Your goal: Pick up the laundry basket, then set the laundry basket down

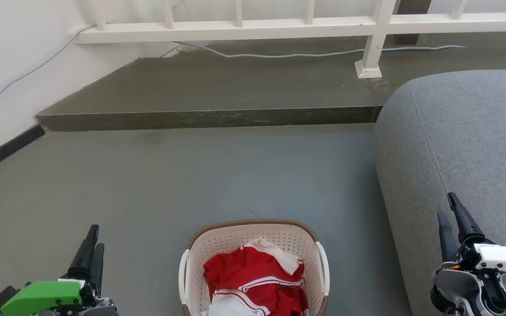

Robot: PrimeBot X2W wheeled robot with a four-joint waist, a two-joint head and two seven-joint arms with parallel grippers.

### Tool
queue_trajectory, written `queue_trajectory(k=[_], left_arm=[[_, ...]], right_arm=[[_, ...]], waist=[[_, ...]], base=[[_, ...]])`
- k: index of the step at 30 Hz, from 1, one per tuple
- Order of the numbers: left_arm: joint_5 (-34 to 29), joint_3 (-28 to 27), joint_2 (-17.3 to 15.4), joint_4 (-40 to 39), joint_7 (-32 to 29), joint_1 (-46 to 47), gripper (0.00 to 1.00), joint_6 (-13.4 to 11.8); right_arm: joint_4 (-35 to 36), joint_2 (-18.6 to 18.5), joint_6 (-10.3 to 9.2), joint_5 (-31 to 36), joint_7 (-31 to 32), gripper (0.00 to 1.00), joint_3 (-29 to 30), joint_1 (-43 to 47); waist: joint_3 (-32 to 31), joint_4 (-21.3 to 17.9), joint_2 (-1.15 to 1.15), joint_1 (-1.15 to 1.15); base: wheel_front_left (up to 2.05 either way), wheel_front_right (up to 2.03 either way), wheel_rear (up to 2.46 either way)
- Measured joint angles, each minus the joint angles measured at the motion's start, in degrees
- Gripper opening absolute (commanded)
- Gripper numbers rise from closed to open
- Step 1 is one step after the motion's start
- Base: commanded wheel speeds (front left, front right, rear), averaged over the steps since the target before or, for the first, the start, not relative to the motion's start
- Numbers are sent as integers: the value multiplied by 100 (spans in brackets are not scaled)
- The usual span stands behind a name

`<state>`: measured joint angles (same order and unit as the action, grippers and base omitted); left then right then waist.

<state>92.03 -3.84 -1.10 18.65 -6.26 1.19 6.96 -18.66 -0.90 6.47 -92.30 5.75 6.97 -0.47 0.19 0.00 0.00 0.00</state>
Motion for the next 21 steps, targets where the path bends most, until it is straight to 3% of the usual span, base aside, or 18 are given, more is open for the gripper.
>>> queue_trajectory(k=[13, 21], left_arm=[[-64, 41, -2, -211, 79, 0, 100, 0], [-411, 208, -65, -431, 245, 1, 100, 0]], right_arm=[[199, -8, 1, 178, -221, 100, -213, -2], [341, -80, 1, 593, -424, 100, -424, -3]], waist=[[7, -4, 0, 0], [13, -14, 0, 0]], base=[[0, 0, 0], [0, 0, 0]])
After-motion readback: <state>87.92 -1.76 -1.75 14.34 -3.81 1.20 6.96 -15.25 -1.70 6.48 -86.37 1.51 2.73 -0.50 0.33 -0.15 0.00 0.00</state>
